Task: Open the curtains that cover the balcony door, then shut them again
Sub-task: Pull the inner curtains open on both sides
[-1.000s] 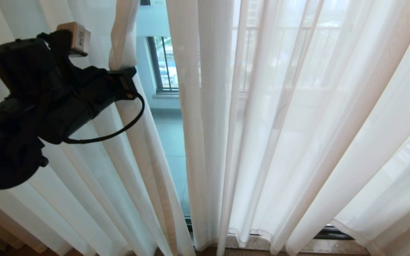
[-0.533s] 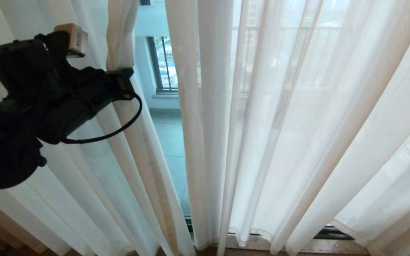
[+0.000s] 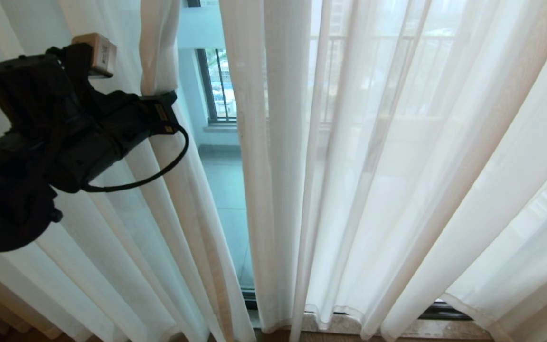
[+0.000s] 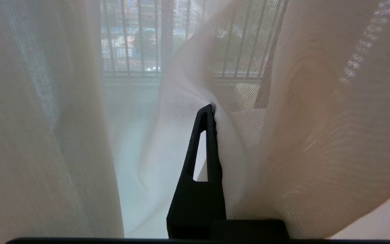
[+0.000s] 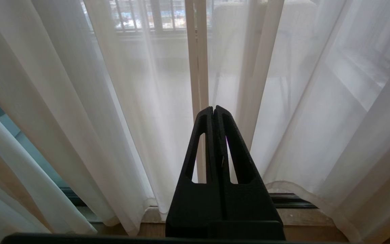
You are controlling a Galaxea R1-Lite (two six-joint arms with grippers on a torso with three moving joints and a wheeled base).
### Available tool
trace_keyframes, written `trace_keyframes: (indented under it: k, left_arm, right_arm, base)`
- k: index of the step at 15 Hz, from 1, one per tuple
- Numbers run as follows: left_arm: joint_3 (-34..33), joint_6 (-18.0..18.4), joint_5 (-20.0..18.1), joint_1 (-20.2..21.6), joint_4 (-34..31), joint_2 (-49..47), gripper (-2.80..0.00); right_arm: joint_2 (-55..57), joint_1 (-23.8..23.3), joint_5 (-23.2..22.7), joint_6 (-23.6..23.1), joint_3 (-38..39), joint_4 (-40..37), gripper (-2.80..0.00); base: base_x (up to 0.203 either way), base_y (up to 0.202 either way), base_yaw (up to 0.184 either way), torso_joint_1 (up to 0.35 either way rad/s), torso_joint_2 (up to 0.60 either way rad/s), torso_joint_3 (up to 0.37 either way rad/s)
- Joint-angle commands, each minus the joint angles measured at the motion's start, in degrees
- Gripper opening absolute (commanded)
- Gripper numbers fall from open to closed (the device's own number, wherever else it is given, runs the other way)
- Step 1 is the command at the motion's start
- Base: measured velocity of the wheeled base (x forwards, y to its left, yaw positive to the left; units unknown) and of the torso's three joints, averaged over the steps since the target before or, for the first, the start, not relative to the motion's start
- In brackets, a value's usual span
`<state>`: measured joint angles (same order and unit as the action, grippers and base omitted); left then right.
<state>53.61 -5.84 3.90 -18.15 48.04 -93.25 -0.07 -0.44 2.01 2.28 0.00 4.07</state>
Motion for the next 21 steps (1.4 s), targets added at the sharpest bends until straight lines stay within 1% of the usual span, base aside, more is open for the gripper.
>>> trace_keyframes:
  k: [1, 9, 21]
  left_arm:
    - [0.1, 0.0, 0.1, 0.1, 0.3, 0.1, -2.8]
    - [-0.5, -0.1, 0.2, 0.7, 0.4, 0.3, -2.8]
    - [-0.7, 0.0, 0.2, 0.7, 0.4, 0.7, -2.8]
  right_arm:
    - [0.1, 0.0, 0.0, 0.0, 0.0, 0.1, -2.8]
    - [0.1, 0.0, 0.0, 0.0, 0.0, 0.0, -2.8]
    - [0.1, 0.0, 0.0, 0.0, 0.0, 0.1, -2.8]
  base:
    - [0.0, 0.0, 0.0, 0.0, 0.0, 0.0]
    - [0.0, 0.011, -0.002, 0.0, 0.0, 0.001]
    - [0.0, 0.185, 0.002, 0.003, 0.0, 0.004]
